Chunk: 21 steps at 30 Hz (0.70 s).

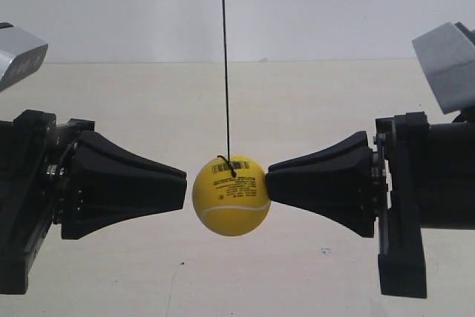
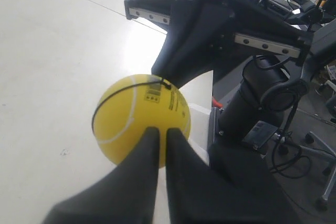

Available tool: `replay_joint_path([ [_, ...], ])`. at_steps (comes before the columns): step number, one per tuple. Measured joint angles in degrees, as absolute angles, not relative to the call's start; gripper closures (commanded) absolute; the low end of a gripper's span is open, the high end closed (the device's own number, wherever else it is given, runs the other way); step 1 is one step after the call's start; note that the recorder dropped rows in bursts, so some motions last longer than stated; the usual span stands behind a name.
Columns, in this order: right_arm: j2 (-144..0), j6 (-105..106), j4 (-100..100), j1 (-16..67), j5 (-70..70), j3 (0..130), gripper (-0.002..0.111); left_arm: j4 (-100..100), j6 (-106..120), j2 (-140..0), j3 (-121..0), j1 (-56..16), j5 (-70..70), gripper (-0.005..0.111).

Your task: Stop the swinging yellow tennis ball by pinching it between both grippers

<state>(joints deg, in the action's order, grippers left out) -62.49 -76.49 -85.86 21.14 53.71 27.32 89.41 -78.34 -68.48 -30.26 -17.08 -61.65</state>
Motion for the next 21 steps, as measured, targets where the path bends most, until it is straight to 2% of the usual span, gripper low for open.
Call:
replay_joint_path([
  [13,-62.5,-76.5,-85.9,21.1,53.5,27.3,0.108,89.4,-77.2,-67.9,-30.3,-17.1,-59.9,0.102],
  [21,-62.4,-76.5,-86.1,21.1,48.0,27.3,0.108,90.7,-80.1,-60.0,-30.3,-17.1,-46.2,0.102],
])
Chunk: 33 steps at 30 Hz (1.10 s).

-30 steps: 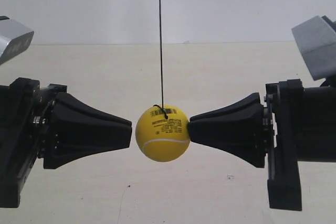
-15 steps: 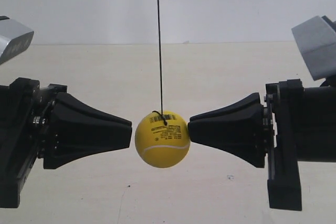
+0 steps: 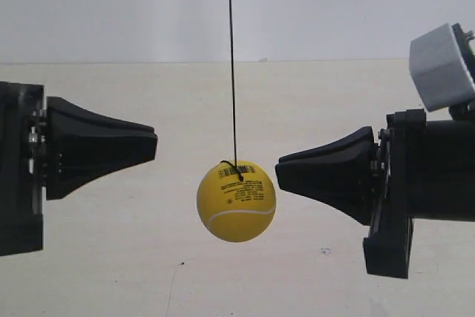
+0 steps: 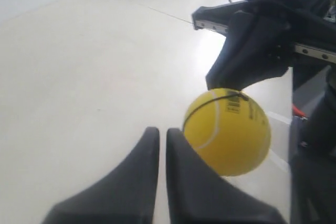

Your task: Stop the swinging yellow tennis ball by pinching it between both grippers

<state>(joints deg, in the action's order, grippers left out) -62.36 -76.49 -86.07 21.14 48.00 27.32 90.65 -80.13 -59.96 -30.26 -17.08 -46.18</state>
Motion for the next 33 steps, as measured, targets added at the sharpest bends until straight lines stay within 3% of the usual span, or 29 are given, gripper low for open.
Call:
replay_joint_path([
  [14,-46.5,-82.2,-86.5,21.1,35.5,27.3,0.108,96.6,-89.9,-44.4,-29.6,-17.1,-29.4,0.102],
  [33,-22.2,-87.7,-89.4,21.1,27.5,27.3,0.108,97.8,-90.2,-29.9,-29.5,-17.1,-29.0,0.102],
])
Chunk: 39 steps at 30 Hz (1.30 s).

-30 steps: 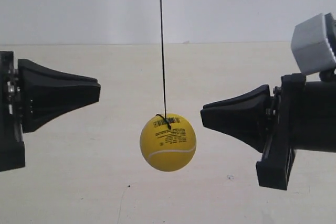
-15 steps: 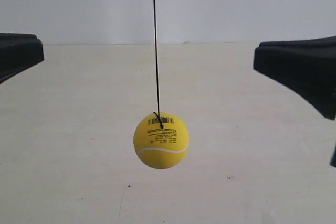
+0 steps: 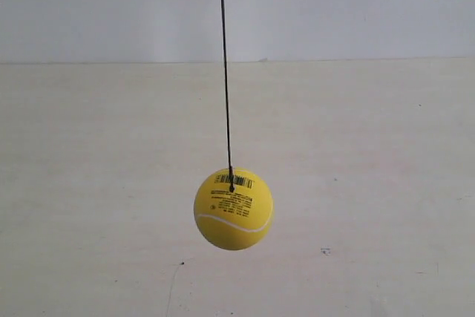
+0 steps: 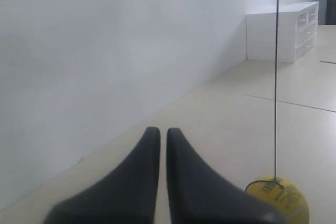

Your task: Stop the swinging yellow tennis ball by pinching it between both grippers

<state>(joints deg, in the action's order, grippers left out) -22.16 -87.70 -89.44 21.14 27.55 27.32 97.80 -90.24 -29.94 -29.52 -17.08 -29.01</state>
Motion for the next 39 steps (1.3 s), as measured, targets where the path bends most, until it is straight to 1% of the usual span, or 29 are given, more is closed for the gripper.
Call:
replay_joint_path([
  [7,-16.7,-89.4,-89.4,21.1,25.9,27.3,0.108,97.8,-90.4,-23.4,-29.5,-17.1,-29.0,0.102],
  [12,-8.7,-90.6,-89.6,21.1,25.3,27.3,0.108,98.0,-91.4,-13.2,-29.5,-17.1,-28.7,0.102],
  [18,-0.9,-90.6,-89.7,21.1,20.8,27.3,0.108,98.1,-95.7,-1.2,-29.5,-17.1,-21.9,0.102],
  [27,-0.2,-90.6,-90.5,21.1,16.2,27.3,0.108,98.0,-98.8,-0.2,-30.3,-17.1,-21.5,0.102],
  [39,-0.2,-90.6,-90.5,21.1,16.1,27.3,0.108,98.0,-98.9,-0.2,-30.3,-17.1,-24.7,0.102],
])
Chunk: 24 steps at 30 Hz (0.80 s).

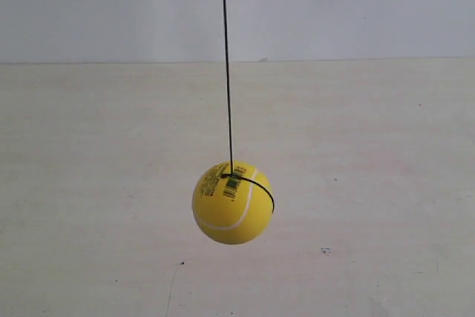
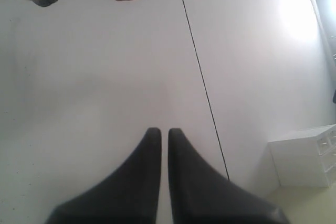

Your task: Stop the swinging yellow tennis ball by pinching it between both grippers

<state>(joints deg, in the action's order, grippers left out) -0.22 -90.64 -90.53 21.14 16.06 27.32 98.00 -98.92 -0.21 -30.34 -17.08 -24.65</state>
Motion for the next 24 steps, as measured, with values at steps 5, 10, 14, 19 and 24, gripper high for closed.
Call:
replay_joint_path([
  [5,-0.2,-90.7,-90.5,21.1,16.1,27.3,0.108,98.0,-98.9,-0.2,-30.3,-17.1,-24.8,0.102],
  [10,-0.2,-90.7,-90.6,21.1,16.2,27.3,0.108,88.4,-98.9,-0.1,-30.3,-17.1,-24.7,0.102],
  [14,-0.2,-90.9,-90.6,21.1,16.2,27.3,0.108,57.0,-98.9,-0.1,-30.2,-17.1,-24.6,0.102],
  [19,-0.2,-90.9,-90.6,21.1,16.3,27.3,0.108,28.6,-98.9,-0.1,-30.2,-13.5,-24.4,0.102],
  [24,-0.2,-90.9,-90.6,21.1,16.3,27.3,0.108,2.9,-98.9,-0.1,-30.2,-3.8,-24.2,0.102],
])
